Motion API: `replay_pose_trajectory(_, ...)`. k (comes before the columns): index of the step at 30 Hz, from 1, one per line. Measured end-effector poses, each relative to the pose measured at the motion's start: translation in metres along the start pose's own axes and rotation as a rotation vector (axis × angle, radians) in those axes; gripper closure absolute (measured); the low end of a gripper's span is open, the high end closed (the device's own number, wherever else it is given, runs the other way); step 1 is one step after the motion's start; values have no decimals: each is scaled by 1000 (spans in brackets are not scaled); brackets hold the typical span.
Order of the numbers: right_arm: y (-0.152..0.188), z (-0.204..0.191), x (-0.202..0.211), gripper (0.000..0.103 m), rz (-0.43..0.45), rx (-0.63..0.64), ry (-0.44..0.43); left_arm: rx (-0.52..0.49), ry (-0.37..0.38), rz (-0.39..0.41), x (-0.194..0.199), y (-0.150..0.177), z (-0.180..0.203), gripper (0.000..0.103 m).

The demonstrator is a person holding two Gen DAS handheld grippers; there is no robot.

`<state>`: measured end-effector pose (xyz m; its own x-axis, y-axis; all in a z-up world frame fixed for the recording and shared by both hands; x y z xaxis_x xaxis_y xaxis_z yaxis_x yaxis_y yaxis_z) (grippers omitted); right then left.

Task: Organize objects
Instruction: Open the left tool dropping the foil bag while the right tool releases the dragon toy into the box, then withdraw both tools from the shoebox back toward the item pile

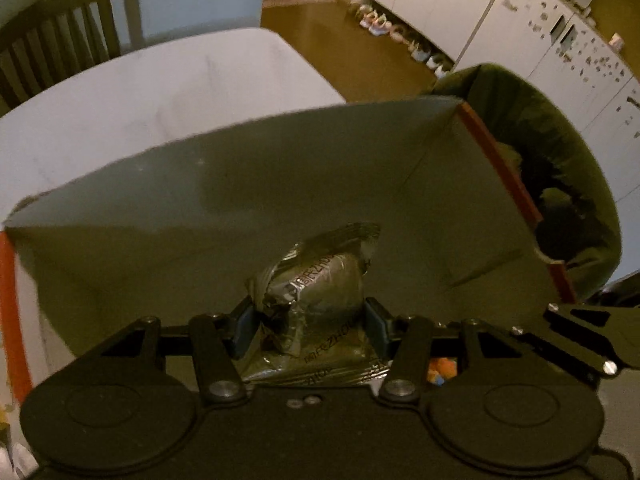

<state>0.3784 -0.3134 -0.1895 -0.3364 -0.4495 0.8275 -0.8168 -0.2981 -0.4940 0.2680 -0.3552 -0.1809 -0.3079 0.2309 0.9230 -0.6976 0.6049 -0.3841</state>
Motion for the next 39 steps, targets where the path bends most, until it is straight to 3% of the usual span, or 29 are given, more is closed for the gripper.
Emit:
replay_pose_trajectory(13,0,4,-8,67,-44,-22,-30,-7,-6,-59,-22,2,-1,46)
replay_pose_trajectory(18,0,4,-6,67,-33,-19,-44,-26,-27,-32,-15,-2,3,28)
replay_pose_trajectory(21,0,3,-4,62,-21,-18,-48,-24,-39,-20,-10,-2,2,26)
replay_pose_trajectory(30,-3,-2,26,52,56,-23,-74,32,-22,47,29,3,-13,22)
replay_pose_trajectory(39,-3,-19,68,52,151,-10,-90,80,10,156,91,22,-36,21)
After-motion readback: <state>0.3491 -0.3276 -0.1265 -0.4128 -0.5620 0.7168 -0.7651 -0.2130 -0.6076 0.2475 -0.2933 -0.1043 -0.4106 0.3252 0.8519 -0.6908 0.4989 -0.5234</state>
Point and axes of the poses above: each gripper's, at about its wrist camera, not at the fingertips, and x roughly against the way its jaws point, z to its right, y to its underside, the point moved 6 cm from there along -x, roughly the way its jaws point, and after that the axes turned 14 degrees about -y, right-handed, at the moved point
